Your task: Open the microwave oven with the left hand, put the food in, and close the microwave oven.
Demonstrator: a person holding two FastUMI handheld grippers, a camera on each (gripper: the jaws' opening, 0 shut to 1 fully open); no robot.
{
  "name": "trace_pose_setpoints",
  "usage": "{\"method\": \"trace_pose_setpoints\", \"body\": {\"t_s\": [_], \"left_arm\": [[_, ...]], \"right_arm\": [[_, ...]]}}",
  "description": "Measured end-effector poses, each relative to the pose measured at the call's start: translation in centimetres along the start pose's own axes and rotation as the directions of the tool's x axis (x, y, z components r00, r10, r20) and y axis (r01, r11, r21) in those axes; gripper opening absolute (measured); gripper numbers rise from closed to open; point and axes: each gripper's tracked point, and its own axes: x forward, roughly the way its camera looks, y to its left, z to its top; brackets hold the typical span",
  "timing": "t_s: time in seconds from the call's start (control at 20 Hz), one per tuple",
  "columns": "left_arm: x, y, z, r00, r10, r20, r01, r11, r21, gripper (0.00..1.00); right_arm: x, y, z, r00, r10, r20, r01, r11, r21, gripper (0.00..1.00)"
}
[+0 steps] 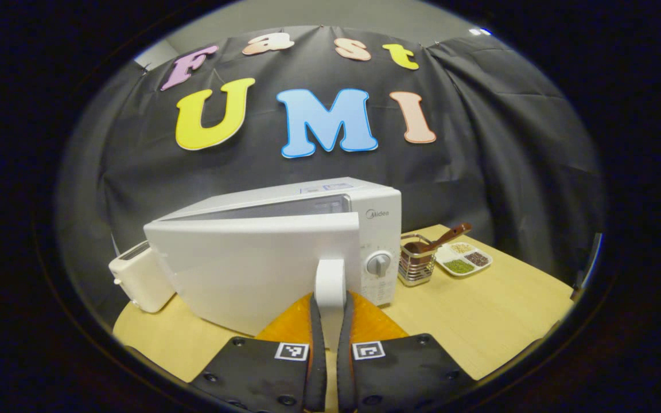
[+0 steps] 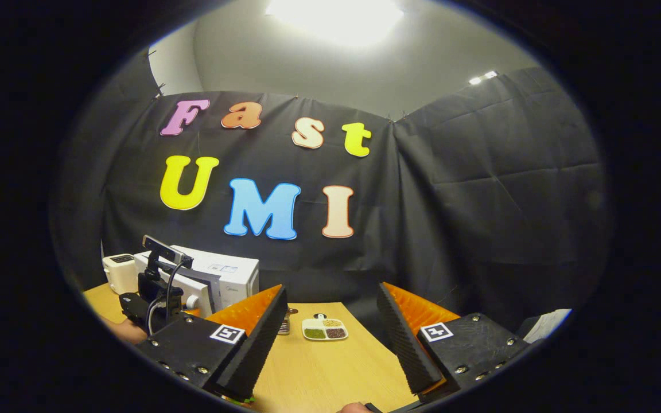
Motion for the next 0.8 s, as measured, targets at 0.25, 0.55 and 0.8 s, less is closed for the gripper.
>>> {"method": "trace_pose_setpoints", "body": {"t_s": [0.25, 0.55, 0.8], "left_arm": [[-4.8, 2.2, -1.6, 0.998, 0.069, -0.013, -0.069, 0.998, 0.000, 0.13], [-10.0, 5.9, -3.4, 0.988, 0.148, -0.041, -0.148, 0.989, 0.003, 0.14], [-13.4, 9.4, -4.9, 0.985, 0.161, -0.055, -0.161, 0.987, 0.000, 0.14]], "right_arm": [[-0.9, 1.1, -0.6, 0.993, 0.122, 0.012, -0.122, 0.992, 0.027, 0.95], [-2.1, 2.9, -0.5, 0.974, 0.224, 0.028, -0.225, 0.973, 0.045, 0.95], [-2.9, 5.9, 0.4, 0.967, 0.249, 0.045, -0.252, 0.966, 0.059, 0.95]]}}
